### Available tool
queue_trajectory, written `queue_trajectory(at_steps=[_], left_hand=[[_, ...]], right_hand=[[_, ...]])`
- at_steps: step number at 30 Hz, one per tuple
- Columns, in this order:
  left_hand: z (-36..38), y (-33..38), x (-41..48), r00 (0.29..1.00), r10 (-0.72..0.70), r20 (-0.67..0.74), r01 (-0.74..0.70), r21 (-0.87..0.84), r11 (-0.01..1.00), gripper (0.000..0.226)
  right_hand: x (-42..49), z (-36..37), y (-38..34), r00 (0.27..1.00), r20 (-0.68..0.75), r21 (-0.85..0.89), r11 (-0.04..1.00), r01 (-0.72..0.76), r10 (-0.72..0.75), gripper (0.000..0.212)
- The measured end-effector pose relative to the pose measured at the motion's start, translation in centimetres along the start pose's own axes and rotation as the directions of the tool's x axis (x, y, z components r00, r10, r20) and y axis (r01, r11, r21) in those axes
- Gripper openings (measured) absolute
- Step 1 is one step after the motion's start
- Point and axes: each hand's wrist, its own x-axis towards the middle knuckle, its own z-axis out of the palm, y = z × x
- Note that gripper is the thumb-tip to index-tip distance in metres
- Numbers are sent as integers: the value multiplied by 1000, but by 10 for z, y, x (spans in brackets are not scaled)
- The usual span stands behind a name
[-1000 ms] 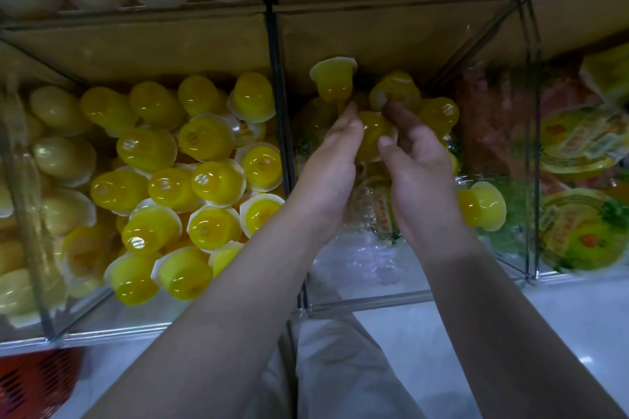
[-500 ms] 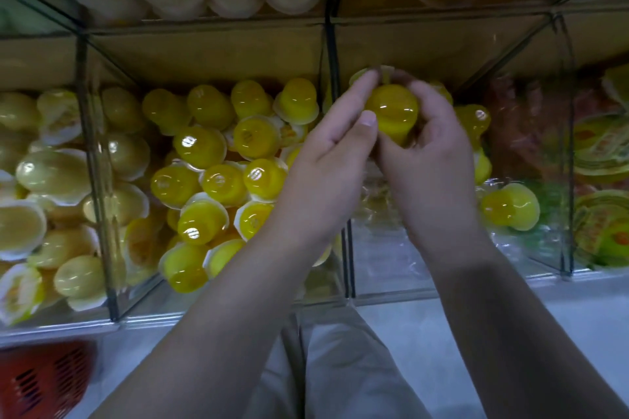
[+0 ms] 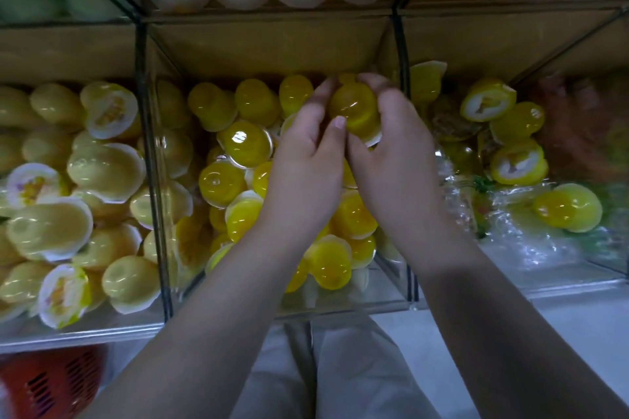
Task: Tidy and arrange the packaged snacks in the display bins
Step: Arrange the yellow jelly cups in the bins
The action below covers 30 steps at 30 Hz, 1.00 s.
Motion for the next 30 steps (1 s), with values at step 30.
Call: queue_trajectory(at_steps=[30], left_hand=[[-27,-46,22,965,148,214,-189,185,964,53]], right_hand=[[4,54,18,993,-94,-113,992,63,-73,56]])
